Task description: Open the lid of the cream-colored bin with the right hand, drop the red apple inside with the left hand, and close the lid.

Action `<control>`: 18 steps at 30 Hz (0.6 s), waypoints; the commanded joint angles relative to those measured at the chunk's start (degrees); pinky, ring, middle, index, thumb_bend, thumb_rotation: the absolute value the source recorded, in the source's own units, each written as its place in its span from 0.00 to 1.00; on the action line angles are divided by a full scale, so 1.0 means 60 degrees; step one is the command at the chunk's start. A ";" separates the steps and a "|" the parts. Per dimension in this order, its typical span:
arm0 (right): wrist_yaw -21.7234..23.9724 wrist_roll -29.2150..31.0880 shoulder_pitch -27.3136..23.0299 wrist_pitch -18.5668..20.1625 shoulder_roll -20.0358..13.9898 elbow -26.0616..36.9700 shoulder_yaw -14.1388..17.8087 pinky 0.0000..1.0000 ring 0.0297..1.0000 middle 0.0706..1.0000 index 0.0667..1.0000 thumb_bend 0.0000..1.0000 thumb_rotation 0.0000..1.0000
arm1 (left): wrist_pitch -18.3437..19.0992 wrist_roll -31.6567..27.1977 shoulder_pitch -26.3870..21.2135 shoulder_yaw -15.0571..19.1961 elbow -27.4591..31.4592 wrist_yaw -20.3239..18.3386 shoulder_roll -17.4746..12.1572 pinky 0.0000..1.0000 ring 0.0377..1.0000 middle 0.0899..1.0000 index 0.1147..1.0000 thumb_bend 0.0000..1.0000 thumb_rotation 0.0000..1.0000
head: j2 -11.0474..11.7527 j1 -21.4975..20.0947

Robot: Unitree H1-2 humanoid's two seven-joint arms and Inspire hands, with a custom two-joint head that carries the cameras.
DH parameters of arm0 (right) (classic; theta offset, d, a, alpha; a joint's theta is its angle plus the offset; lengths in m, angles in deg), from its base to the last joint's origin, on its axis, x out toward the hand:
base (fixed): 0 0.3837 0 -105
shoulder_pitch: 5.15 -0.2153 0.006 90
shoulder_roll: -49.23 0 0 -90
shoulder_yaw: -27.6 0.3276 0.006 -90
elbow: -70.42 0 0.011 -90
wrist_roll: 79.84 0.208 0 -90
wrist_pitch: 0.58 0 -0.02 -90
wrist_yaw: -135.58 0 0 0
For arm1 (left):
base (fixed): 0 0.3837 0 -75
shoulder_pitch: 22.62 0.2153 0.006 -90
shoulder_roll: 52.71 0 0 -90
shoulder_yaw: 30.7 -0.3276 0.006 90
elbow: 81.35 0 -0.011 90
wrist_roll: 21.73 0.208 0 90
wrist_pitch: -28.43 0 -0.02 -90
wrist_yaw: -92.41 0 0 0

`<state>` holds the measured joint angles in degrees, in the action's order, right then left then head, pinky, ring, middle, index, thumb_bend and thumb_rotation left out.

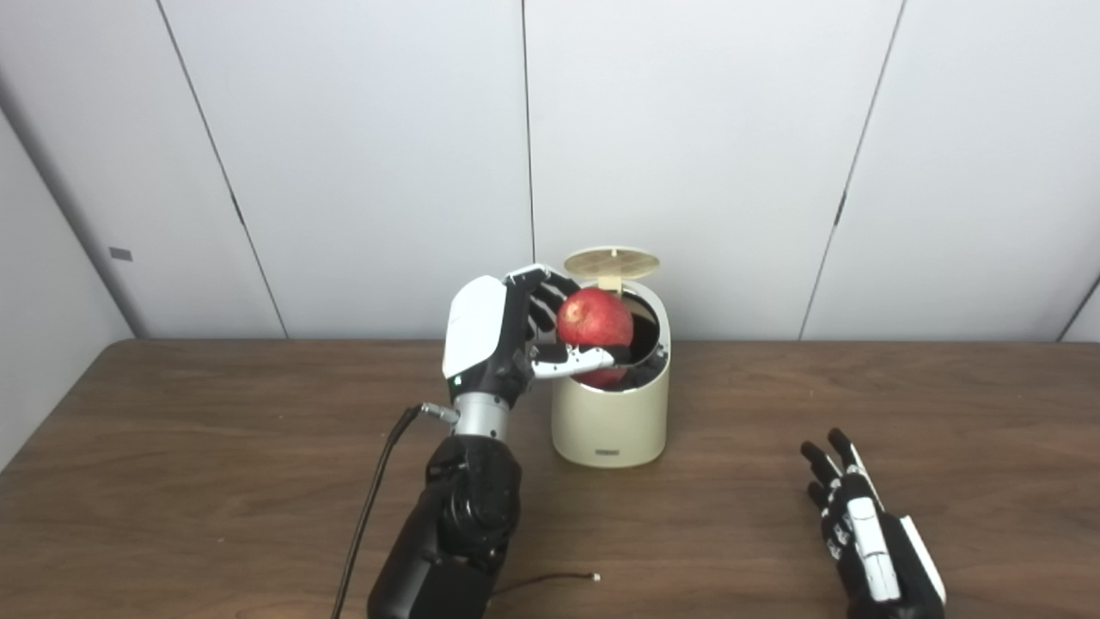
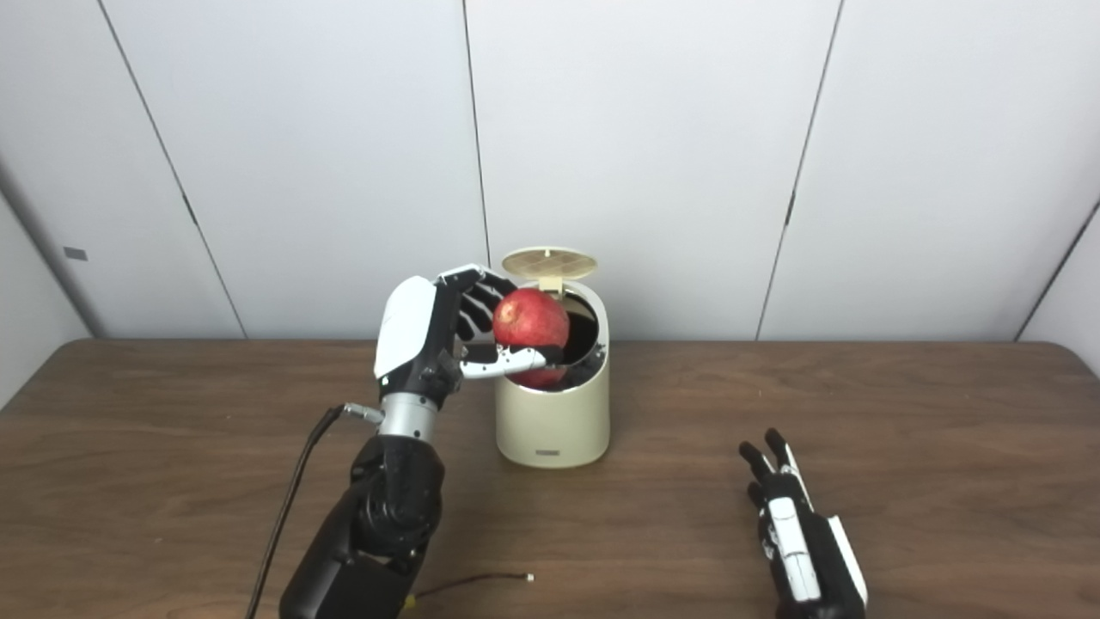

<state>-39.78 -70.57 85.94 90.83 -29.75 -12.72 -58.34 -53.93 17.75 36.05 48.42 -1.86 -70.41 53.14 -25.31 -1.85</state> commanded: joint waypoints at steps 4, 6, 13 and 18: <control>0.0090 0.0074 -0.0144 -0.0318 0.0041 0.0042 -0.0051 1.00 1.00 0.93 1.00 0.62 0.87 | -0.0251 -0.0010 -0.0561 -0.0103 -0.0103 0.0383 0.0246 0.31 0.39 0.46 0.43 0.47 0.00 | -0.0003 -0.0027; 0.0094 0.0079 -0.0124 -0.0291 0.0042 0.0068 -0.0058 1.00 1.00 0.93 1.00 0.63 0.87 | -0.0235 -0.0013 -0.0584 -0.0127 -0.0188 0.0436 0.0304 0.31 0.39 0.48 0.42 0.47 0.00 | -0.0003 -0.0027; 0.0103 0.0081 -0.0126 -0.0290 0.0033 0.0033 -0.0062 1.00 1.00 0.93 1.00 0.64 0.86 | -0.0389 -0.0106 -0.0740 -0.0183 -0.0500 0.0697 0.0366 0.31 0.39 0.49 0.40 0.47 0.00 | 0.0001 0.0013; 0.0137 0.0127 -0.0128 -0.0353 0.0029 -0.0001 -0.0056 1.00 1.00 0.92 1.00 0.64 0.86 | -0.0395 -0.0063 -0.0786 -0.0299 -0.0734 0.0868 0.0300 0.31 0.40 0.49 0.40 0.47 0.00 | 0.0001 0.0013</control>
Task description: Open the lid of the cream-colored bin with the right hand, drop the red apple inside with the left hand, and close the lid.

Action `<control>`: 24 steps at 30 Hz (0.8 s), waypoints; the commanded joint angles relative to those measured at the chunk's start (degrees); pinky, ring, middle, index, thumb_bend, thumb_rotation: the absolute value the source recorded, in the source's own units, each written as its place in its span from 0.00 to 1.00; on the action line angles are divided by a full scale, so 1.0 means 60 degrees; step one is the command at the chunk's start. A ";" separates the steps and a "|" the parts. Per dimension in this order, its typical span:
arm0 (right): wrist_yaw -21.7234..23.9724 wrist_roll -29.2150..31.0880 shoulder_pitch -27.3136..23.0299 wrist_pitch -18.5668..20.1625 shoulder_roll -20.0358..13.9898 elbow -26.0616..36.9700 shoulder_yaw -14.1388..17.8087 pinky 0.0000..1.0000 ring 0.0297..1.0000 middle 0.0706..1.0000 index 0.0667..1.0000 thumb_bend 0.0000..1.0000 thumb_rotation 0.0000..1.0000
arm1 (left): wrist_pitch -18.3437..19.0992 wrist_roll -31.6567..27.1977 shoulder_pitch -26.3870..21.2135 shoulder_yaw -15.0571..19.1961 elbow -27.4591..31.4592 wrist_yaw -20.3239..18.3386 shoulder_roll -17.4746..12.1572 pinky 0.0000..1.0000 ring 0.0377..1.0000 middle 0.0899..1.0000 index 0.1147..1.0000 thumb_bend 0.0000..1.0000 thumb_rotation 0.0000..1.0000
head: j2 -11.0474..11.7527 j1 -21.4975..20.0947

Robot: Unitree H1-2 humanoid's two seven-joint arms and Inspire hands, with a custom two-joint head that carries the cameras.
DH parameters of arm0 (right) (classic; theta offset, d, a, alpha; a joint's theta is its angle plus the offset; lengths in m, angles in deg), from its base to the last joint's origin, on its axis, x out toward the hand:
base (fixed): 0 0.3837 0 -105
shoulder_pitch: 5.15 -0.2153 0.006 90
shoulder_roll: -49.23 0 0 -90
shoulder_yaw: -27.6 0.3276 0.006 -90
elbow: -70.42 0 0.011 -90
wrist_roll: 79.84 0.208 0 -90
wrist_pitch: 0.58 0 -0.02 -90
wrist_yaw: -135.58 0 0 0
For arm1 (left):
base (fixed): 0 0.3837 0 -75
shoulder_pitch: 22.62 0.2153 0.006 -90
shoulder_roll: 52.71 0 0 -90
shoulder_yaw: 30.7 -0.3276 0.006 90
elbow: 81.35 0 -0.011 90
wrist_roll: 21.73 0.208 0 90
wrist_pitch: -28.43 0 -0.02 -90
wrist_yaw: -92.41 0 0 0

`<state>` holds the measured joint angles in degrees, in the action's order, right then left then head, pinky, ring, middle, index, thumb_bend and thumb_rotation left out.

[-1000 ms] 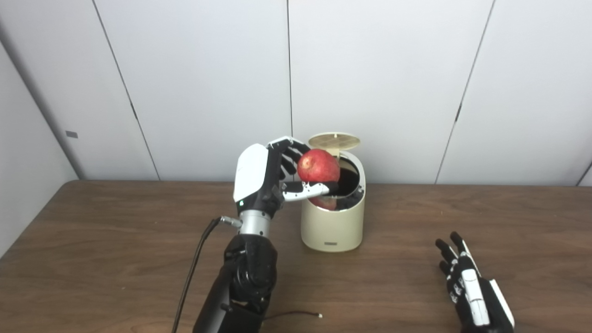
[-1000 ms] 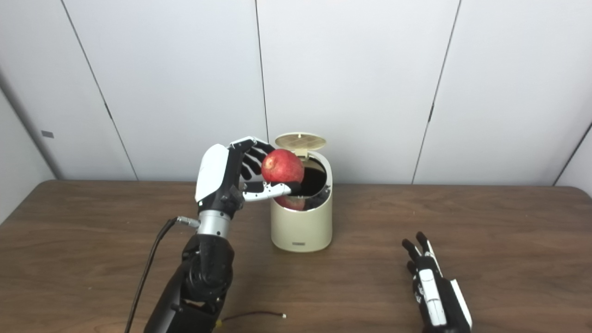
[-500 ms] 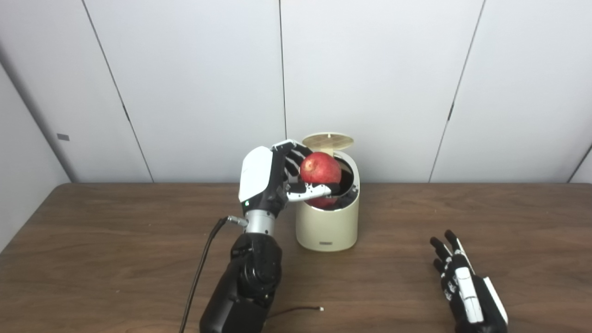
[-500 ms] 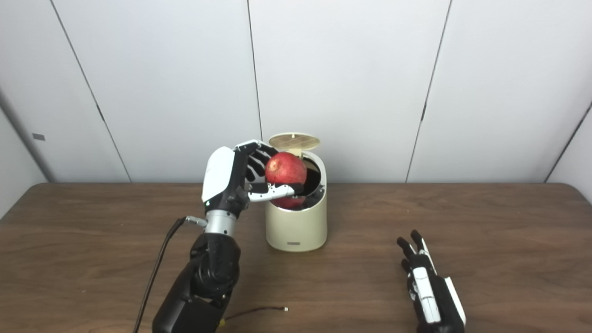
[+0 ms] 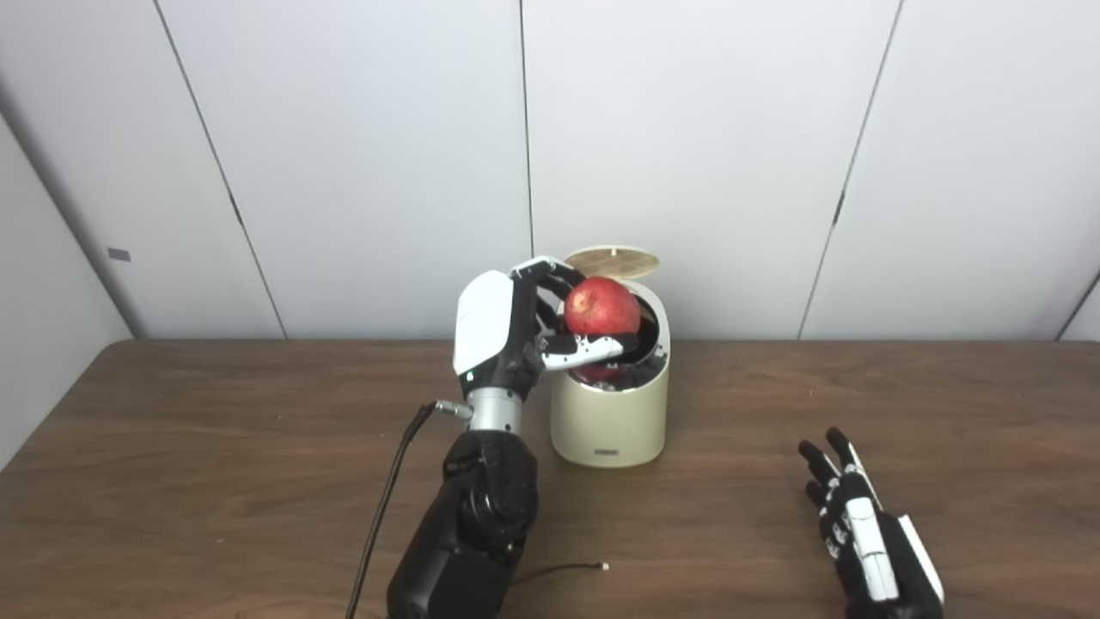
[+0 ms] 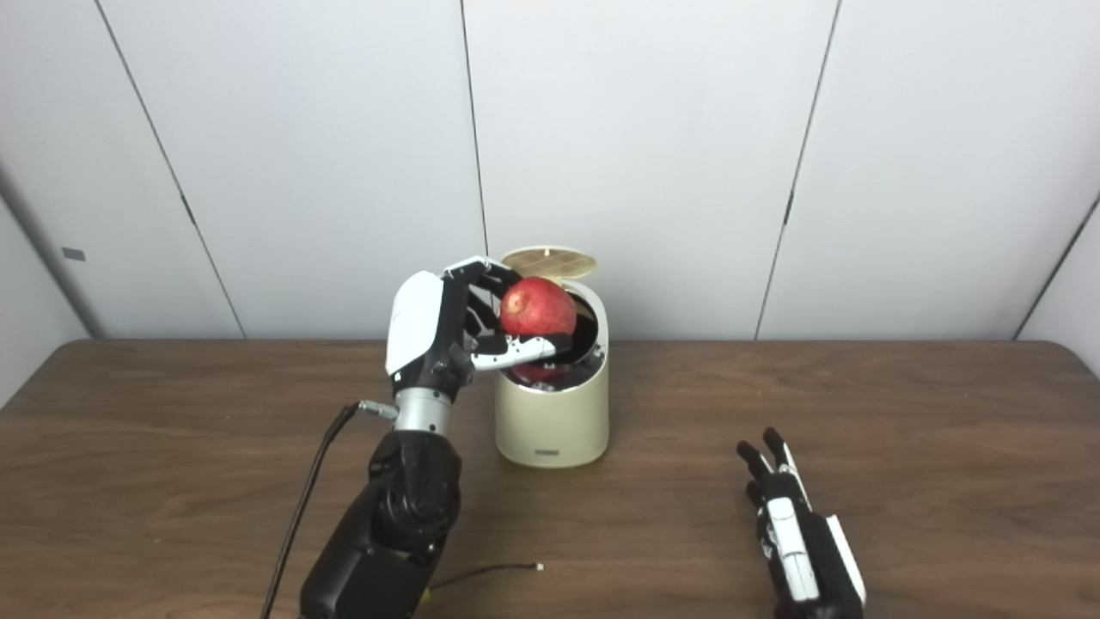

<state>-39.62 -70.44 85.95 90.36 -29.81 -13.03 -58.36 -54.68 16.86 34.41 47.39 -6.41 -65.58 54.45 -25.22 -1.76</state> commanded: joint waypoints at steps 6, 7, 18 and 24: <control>0.0090 0.0195 -0.0127 -0.0229 0.0052 0.0092 -0.0023 1.00 0.99 0.92 1.00 0.63 0.85 | -0.0115 0.0215 -0.0485 -0.0279 -0.0094 0.0077 -0.0044 0.33 0.40 0.48 0.44 0.47 0.00 | -0.0037 0.0017; 0.0091 0.0193 -0.0121 -0.0229 0.0045 0.0103 -0.0025 1.00 0.99 0.92 1.00 0.63 0.85 | -0.0047 0.0273 -0.0473 -0.0319 -0.0069 0.0051 -0.0073 0.33 0.40 0.48 0.45 0.47 0.00 | -0.0069 0.0004; 0.0160 0.0164 -0.0149 -0.0349 -0.0058 -0.0011 -0.0031 1.00 0.99 0.92 0.99 0.61 0.86 | 0.1141 0.1313 -0.0451 -0.0879 0.0256 -0.0393 -0.0303 0.44 0.49 0.48 0.42 0.51 0.00 | -0.0123 0.0069; 0.0095 0.0099 -0.0136 -0.0185 -0.0049 0.0138 -0.0065 0.99 0.97 0.91 0.98 0.63 0.84 | 0.1665 0.1657 -0.0400 -0.1108 0.0491 -0.0746 -0.0365 0.49 0.54 0.53 0.43 0.52 0.04 | -0.0154 0.0056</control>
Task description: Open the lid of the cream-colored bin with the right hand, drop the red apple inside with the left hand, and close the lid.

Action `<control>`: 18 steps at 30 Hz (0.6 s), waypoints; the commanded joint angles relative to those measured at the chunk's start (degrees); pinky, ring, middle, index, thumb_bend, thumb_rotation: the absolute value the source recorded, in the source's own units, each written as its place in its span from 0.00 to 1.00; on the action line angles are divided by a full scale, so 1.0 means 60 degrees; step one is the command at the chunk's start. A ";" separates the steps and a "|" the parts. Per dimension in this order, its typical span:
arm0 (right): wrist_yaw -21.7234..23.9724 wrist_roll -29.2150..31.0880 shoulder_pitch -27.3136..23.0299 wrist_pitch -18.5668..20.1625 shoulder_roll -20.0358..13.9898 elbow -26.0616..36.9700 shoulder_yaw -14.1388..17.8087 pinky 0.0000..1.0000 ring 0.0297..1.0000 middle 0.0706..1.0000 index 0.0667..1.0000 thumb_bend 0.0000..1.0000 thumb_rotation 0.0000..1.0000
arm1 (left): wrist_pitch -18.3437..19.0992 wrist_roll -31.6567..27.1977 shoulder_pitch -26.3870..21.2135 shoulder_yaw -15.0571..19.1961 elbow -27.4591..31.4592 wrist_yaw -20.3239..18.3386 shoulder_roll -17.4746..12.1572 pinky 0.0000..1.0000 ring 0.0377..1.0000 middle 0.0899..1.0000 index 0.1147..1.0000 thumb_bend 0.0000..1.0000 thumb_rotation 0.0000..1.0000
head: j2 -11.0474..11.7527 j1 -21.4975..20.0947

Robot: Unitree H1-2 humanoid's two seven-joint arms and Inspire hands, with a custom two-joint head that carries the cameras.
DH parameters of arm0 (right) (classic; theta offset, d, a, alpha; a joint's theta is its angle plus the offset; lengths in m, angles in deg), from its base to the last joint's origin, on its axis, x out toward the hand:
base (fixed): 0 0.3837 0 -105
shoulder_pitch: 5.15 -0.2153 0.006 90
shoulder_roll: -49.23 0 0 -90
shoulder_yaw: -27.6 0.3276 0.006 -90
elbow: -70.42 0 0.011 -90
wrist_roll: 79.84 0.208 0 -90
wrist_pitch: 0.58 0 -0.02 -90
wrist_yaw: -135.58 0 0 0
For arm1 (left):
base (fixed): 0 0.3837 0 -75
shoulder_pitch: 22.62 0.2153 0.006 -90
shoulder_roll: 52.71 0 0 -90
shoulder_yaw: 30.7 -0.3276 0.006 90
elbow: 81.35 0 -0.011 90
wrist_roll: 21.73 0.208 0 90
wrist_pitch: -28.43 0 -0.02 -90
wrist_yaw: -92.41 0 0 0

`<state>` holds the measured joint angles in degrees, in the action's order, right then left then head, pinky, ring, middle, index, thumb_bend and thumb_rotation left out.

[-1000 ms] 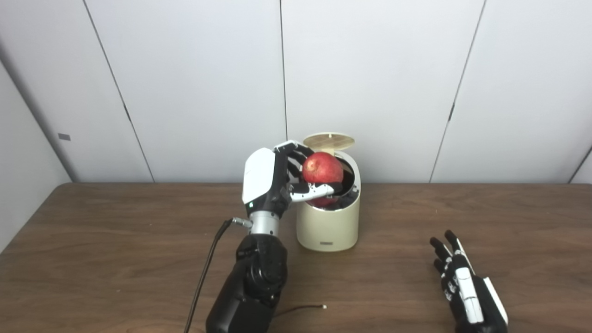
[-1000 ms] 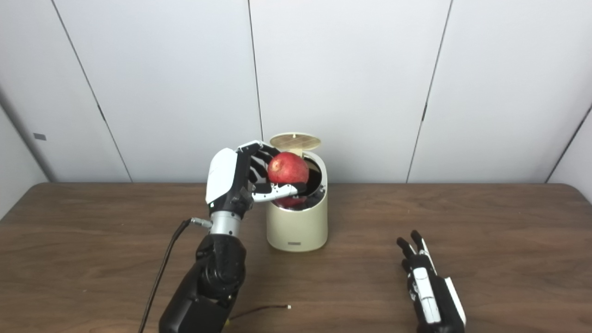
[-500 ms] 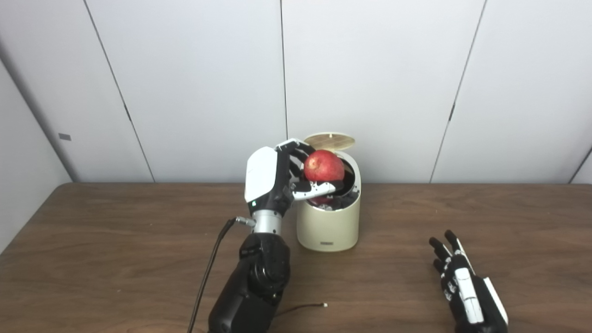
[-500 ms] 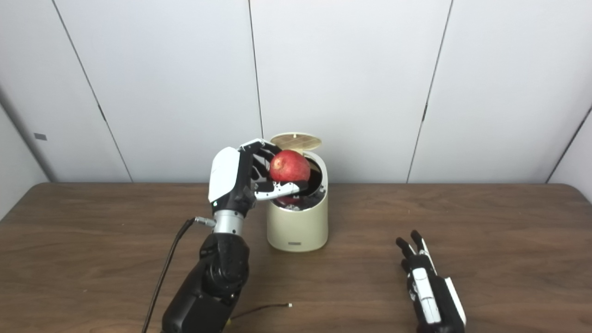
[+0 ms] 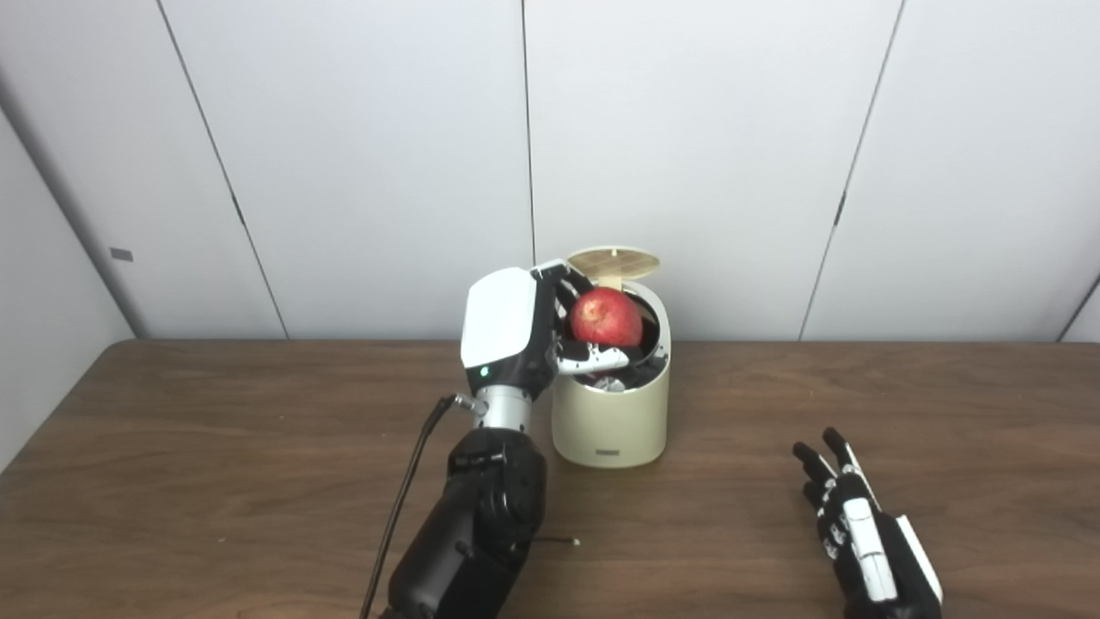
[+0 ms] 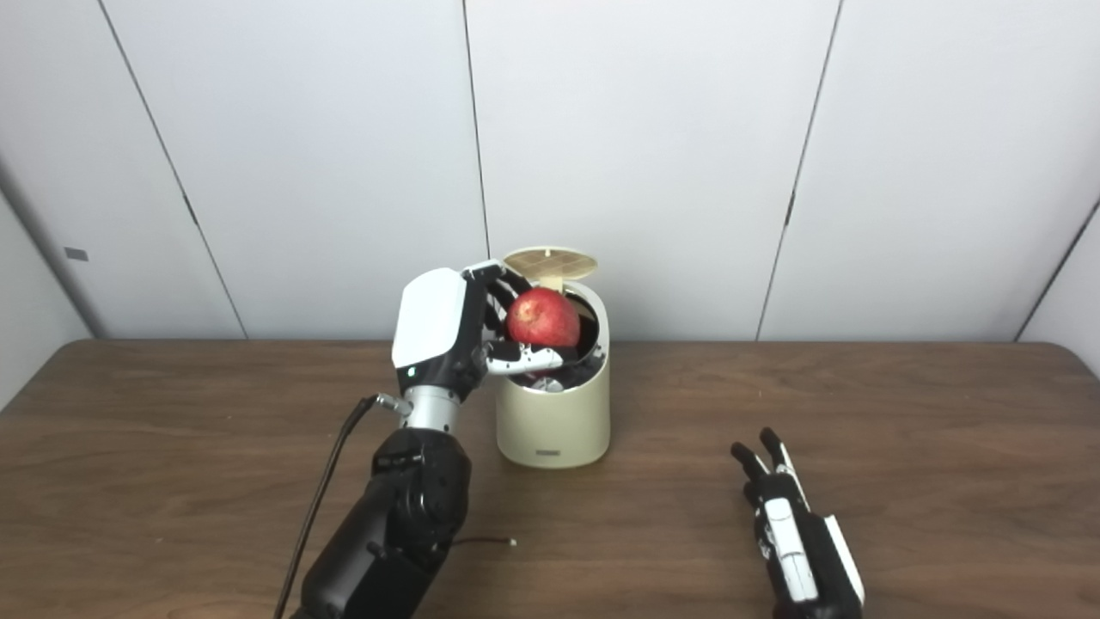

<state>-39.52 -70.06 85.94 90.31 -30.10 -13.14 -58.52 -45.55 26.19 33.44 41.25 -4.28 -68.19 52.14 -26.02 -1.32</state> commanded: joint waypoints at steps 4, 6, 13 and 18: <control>0.0058 0.0010 -0.0114 -0.0076 -0.0010 0.0236 -0.0053 1.00 0.98 0.92 0.98 0.63 0.84 | 0.0186 0.0074 -0.0232 -0.0110 0.0197 -0.0371 -0.0001 0.52 0.59 0.60 0.58 0.98 0.00 | -0.0048 -0.0041; 0.0048 -0.0002 -0.0113 -0.0069 -0.0012 0.0242 -0.0054 1.00 0.98 0.91 0.97 0.63 0.83 | 0.0248 0.0093 -0.0236 -0.0131 0.0237 -0.0451 -0.0017 0.52 0.60 0.62 0.60 1.00 0.00 | -0.0052 -0.0058; 0.0053 -0.0082 -0.0140 -0.0149 -0.0026 0.0204 -0.0081 0.99 0.97 0.90 0.96 0.66 0.84 | 0.0290 0.0026 -0.0225 -0.0129 0.0244 -0.0602 -0.0035 0.58 0.66 0.66 0.63 1.00 0.00 | -0.0052 -0.0081; 0.0056 -0.0089 -0.0132 -0.0156 -0.0019 0.0213 -0.0093 0.99 0.97 0.90 0.97 0.66 0.84 | 0.0368 0.0052 -0.0213 -0.0169 0.0307 -0.0753 -0.0056 0.60 0.71 0.75 0.68 1.00 0.00 | -0.0044 -0.0095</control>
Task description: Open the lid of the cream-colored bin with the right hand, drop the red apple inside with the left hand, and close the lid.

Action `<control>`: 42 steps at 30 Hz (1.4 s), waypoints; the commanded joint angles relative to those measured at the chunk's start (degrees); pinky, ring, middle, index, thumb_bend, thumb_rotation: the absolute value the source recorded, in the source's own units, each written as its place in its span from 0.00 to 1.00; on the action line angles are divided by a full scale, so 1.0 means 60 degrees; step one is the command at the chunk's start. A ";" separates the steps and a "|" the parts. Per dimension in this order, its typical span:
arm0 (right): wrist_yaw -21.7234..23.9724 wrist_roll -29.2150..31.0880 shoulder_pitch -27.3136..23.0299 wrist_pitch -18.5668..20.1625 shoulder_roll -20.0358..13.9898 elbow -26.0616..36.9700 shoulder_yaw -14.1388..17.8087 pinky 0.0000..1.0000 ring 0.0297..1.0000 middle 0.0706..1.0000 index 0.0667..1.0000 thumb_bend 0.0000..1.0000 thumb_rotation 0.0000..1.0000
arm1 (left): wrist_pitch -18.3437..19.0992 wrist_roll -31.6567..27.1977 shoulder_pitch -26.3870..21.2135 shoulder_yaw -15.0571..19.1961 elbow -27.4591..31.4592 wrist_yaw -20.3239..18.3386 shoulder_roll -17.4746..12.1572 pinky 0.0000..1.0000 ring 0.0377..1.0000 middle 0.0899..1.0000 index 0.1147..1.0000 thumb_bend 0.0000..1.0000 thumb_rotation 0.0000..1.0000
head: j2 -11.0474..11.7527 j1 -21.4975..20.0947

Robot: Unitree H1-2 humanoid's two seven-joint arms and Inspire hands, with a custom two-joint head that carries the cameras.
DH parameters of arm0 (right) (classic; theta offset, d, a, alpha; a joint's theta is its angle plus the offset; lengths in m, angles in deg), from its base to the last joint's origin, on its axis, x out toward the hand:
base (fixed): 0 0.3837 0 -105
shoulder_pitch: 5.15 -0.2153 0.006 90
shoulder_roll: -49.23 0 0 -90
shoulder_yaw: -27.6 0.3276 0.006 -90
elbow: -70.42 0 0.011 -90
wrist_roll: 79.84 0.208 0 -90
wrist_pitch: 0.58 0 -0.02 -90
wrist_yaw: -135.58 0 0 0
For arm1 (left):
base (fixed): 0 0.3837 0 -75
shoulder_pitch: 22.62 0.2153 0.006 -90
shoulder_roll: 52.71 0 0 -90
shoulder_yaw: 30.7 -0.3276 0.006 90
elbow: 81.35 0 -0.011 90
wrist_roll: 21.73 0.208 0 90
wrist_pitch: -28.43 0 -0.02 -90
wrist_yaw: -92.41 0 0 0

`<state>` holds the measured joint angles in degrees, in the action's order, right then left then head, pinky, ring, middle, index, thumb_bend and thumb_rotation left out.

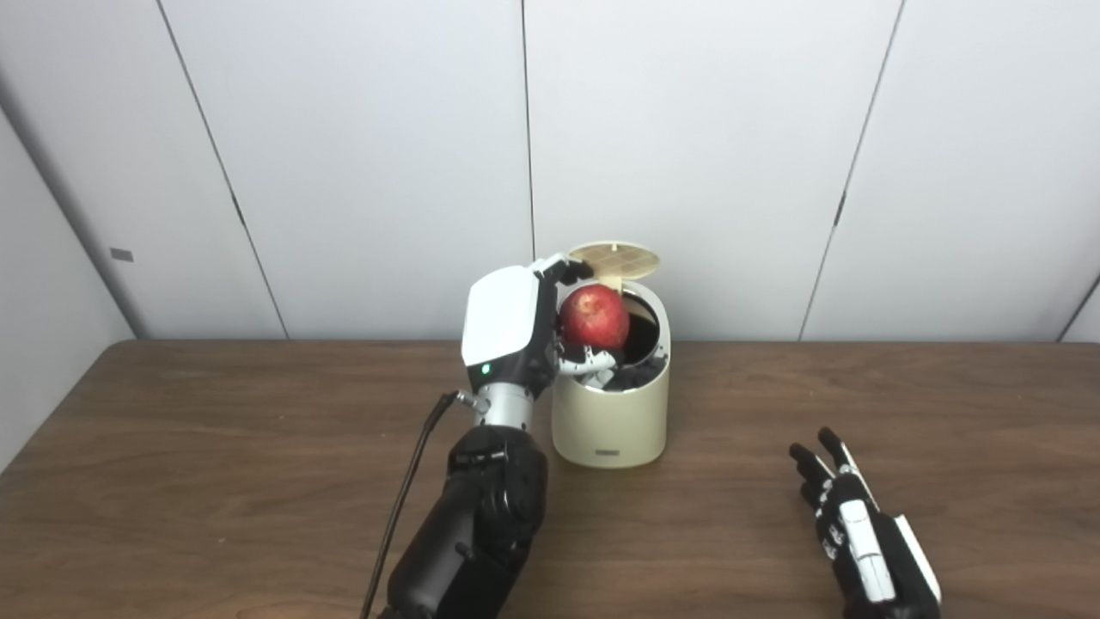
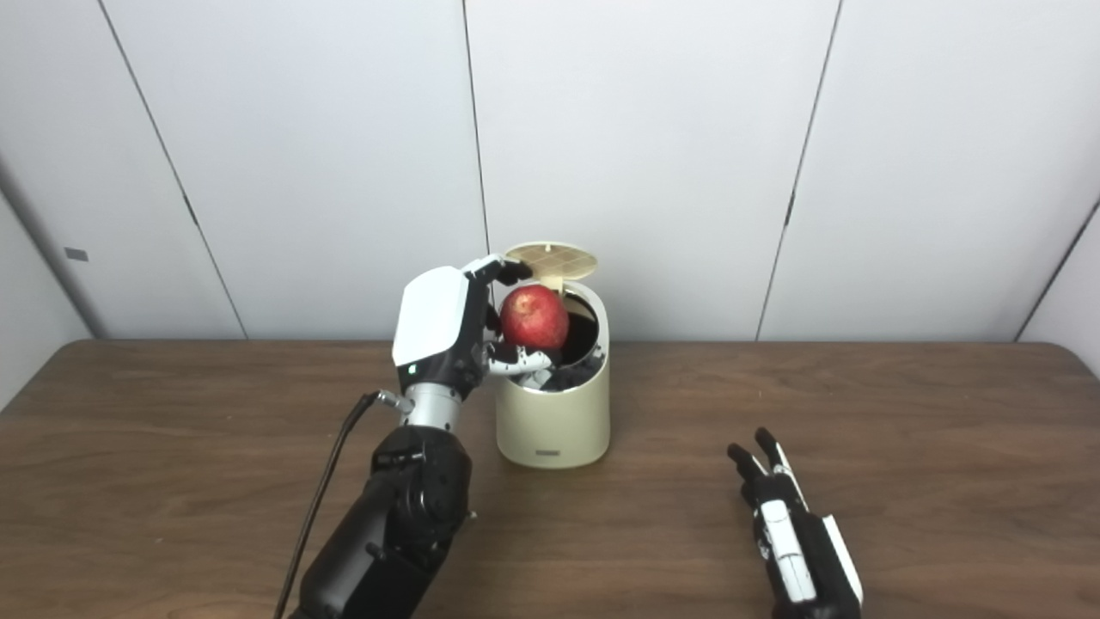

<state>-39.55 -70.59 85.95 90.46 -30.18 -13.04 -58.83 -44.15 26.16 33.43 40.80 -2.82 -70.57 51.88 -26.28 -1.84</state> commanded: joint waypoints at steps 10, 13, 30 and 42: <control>0.0015 0.0010 -0.0145 -0.0094 0.0019 0.0232 -0.0018 0.99 0.97 0.90 0.97 0.65 0.84 | 0.0142 0.0019 -0.0215 -0.0069 0.0112 -0.0463 -0.0008 0.60 0.74 0.78 0.69 0.99 0.00 | 0.0001 -0.0017; 0.0027 0.0022 -0.0163 -0.0140 -0.0001 0.0165 0.0003 1.00 0.98 0.91 0.98 0.64 0.84 | 0.0153 0.0040 -0.0220 -0.0082 0.0135 -0.0492 -0.0012 0.61 0.74 0.77 0.68 0.99 0.00 | 0.0001 -0.0017; 0.0083 0.0072 -0.0265 -0.0455 -0.0039 -0.0215 0.0051 1.00 0.98 0.90 0.97 0.65 0.84 | 0.0439 -0.1359 -0.0130 0.0630 0.0636 -0.1032 0.0422 0.48 0.55 0.64 0.66 0.96 0.00 | -0.0048 -0.0011; 0.0006 -0.0019 -0.0284 -0.0385 -0.0014 -0.0222 0.0061 1.00 0.98 0.90 0.98 0.64 0.83 | 0.0715 -0.2216 -0.0095 0.0855 0.0768 -0.1358 0.0666 0.46 0.52 0.58 0.61 0.91 0.00 | -0.0083 -0.0018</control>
<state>-39.61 -70.91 85.39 90.03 -30.49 -13.91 -58.50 -40.20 13.97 33.40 46.64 1.14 -76.40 54.67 -26.72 -1.93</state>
